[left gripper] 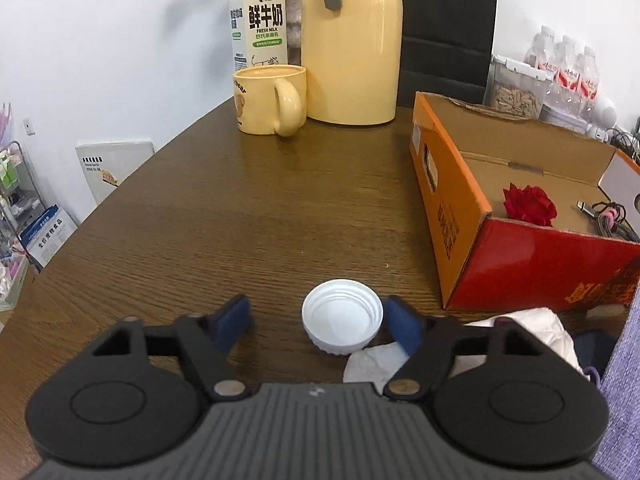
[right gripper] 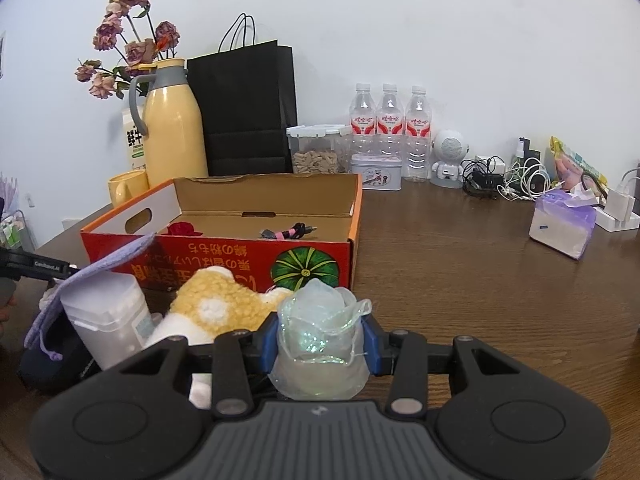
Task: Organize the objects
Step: 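Grasp the white bottle cap with the left tool, then carry the cap and plastic bag into the box and release both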
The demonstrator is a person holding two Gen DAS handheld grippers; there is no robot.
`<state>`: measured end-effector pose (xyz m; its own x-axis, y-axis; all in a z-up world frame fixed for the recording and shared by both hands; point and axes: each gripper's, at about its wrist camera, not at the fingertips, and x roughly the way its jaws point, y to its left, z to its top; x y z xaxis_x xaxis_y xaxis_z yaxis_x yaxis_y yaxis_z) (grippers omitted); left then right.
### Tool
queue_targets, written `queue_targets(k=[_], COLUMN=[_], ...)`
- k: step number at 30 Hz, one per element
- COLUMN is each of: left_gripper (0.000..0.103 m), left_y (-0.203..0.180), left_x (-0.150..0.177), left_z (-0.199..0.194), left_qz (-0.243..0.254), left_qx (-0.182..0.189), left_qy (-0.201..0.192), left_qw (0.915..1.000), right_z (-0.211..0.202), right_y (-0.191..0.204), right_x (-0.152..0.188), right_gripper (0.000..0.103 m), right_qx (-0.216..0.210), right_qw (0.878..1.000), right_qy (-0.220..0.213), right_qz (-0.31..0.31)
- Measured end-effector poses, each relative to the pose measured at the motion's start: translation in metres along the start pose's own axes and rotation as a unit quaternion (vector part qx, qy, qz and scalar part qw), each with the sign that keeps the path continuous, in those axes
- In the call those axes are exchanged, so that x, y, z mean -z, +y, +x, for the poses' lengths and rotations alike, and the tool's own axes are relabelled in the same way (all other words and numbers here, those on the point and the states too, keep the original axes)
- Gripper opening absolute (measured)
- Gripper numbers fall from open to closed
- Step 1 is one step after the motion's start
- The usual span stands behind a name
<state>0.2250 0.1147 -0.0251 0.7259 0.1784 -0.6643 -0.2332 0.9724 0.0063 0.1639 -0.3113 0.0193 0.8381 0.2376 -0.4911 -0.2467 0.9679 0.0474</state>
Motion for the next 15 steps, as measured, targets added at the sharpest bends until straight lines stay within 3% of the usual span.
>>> queue_targets(k=[1,4,15], left_gripper=[0.067,0.040,0.041], left_y=[0.001,0.001,0.000], left_x=[0.000,0.002,0.011], left_z=[-0.001,-0.005,-0.039], left_qz=[-0.003,-0.008,-0.009], left_qx=[-0.001,0.000,0.010], left_qy=[-0.001,-0.007,-0.031], left_qw=[1.0000,0.9999,0.9994], right_z=[0.000,-0.001,-0.005], right_y=[0.000,0.000,-0.004], right_x=[0.000,0.002,0.006], right_gripper=[0.040,0.041,0.041], right_qx=[-0.001,-0.002,-0.009], right_qw=[1.000,1.000,1.000], right_qy=[0.000,0.000,-0.002], right_qz=[0.000,0.001,0.007])
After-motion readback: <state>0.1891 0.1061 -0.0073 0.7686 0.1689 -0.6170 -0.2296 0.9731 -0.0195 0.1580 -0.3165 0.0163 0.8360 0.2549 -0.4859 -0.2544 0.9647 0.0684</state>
